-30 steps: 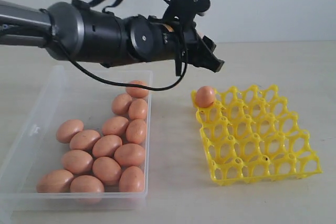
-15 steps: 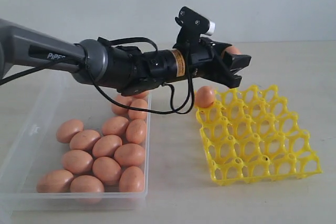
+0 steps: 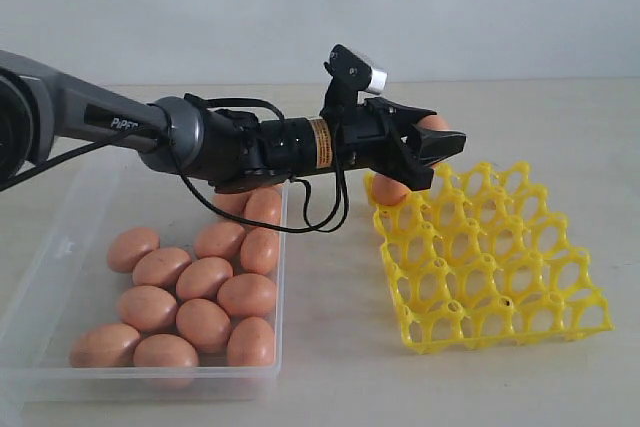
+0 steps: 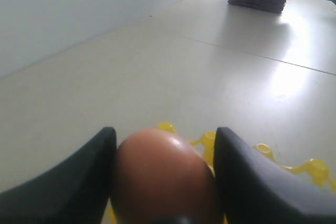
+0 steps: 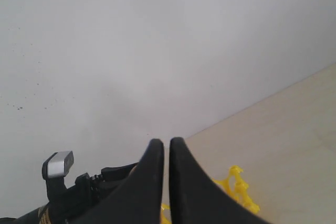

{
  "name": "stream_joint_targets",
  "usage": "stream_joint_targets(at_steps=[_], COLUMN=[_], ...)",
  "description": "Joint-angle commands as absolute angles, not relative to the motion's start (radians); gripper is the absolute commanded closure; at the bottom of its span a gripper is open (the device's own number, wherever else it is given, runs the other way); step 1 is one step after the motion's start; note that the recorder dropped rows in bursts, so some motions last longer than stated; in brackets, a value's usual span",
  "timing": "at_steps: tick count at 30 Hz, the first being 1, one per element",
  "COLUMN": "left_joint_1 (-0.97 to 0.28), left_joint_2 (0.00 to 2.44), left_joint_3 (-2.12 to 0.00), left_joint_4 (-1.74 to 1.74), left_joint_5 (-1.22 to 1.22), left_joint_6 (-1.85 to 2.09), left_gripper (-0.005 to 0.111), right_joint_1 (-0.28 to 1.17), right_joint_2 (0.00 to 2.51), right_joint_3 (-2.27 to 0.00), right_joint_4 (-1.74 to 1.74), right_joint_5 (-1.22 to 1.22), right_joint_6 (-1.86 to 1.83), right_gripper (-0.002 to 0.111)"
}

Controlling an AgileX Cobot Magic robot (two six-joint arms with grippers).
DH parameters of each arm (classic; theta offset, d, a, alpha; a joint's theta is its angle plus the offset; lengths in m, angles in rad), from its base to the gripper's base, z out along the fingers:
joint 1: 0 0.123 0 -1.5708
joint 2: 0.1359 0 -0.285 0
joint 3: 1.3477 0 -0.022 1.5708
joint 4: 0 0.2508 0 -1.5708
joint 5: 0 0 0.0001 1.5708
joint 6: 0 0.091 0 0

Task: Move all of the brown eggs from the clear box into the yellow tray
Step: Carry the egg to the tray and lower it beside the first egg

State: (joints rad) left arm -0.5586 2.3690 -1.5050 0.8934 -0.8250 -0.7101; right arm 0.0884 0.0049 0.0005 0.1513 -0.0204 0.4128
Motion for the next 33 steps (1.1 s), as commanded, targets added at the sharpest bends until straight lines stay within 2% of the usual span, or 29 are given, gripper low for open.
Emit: stream_joint_targets(at_steps=[1,11,33], left_joint_1=[-0.558,-0.558,-0.558], left_joint_2=[2.401,2.466,2.484], left_joint_3=[-1.543,-1.622,-1.629], left_joint_4=[0.905,1.004,1.035], left_joint_5=[-0.862,-0.815,-0.758], left_joint_6=[-0.746,-0.819,-0.782], left_gripper=[0.103,0.103,0.103], right_joint_1=[0.091,0.091,0.091], right_joint_2=[0.000,0.000,0.000], right_joint_3=[0.000,0.000,0.000], right_joint_4=[0.147,0.147,0.147], right_joint_5=[-0.027,-0.027,-0.027], right_joint_6=[0.409,0.409,0.409], right_gripper=[0.108,0.108,0.108])
